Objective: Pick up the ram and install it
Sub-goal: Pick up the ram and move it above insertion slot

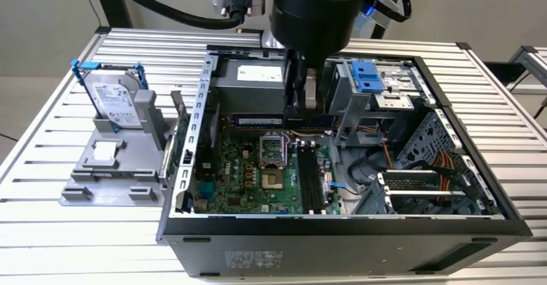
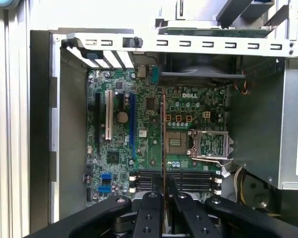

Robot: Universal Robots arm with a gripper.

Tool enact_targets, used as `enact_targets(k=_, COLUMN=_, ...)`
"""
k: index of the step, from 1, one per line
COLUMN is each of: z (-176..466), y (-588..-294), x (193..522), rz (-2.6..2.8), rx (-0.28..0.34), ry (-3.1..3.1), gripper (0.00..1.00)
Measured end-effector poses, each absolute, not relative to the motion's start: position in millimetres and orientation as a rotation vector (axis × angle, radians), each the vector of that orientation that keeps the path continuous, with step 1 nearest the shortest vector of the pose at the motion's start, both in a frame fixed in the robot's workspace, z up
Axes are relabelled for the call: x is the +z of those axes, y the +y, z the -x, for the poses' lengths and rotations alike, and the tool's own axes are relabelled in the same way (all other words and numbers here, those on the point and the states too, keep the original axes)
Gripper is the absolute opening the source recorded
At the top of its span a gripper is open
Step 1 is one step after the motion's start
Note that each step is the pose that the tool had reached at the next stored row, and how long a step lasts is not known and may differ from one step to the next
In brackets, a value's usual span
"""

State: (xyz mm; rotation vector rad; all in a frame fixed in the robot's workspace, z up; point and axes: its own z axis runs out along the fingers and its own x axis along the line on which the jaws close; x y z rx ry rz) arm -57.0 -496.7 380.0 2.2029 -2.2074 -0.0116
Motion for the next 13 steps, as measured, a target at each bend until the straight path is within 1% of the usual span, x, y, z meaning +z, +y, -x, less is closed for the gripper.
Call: enact_targets(k=13, z=42.7, y=-496.7, x=380.0, rz=-2.202, rx=-0.012, ry=-2.208, gripper=0.00)
